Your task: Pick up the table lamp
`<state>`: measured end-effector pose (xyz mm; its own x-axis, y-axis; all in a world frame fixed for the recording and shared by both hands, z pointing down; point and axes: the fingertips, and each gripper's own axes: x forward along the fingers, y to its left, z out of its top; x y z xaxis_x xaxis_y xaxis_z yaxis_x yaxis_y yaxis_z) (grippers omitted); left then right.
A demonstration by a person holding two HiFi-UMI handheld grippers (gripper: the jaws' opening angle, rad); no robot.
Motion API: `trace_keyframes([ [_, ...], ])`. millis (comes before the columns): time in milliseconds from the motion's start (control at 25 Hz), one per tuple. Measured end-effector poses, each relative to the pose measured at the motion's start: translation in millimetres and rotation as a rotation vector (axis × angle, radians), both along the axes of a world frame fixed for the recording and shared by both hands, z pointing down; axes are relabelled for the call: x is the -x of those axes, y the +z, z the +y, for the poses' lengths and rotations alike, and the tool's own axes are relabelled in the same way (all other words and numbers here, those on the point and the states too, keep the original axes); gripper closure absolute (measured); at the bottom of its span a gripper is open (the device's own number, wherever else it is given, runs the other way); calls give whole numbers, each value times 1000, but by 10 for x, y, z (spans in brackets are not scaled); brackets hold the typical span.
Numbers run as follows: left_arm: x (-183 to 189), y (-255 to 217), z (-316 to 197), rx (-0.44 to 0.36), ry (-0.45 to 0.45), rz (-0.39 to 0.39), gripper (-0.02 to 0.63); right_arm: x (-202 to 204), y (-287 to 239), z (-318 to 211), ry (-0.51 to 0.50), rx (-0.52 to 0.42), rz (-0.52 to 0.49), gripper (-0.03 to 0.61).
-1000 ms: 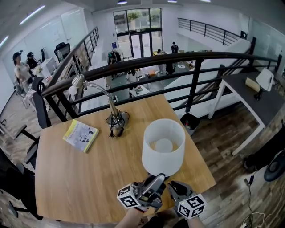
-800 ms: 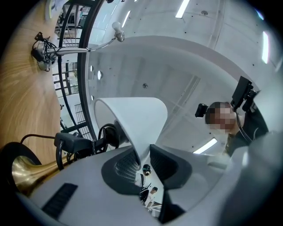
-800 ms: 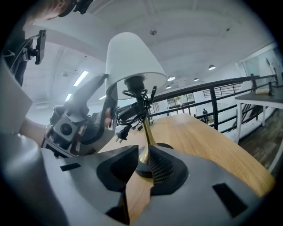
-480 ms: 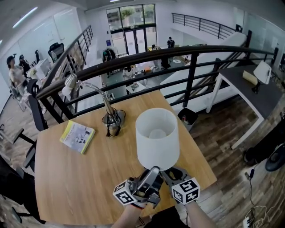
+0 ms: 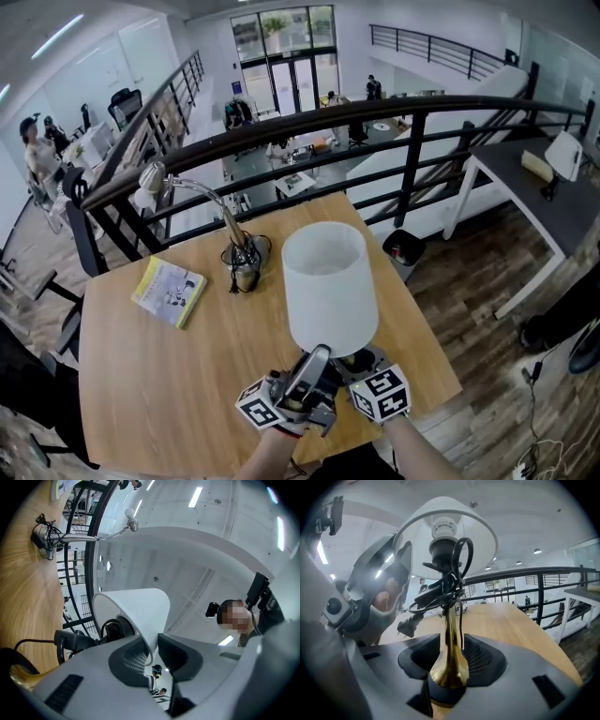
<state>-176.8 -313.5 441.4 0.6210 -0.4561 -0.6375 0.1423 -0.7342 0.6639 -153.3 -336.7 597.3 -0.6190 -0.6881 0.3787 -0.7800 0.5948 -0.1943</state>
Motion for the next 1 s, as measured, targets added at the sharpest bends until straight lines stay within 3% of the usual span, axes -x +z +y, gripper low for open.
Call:
trace_keyframes([
  [840,97,-67,-281,10,-54,18,552,181,-61,-257,-59,47,-15,442],
  [1000,123,-68,-298,13,-64,19,552,159,-38,-258,-51,44,-17,468],
])
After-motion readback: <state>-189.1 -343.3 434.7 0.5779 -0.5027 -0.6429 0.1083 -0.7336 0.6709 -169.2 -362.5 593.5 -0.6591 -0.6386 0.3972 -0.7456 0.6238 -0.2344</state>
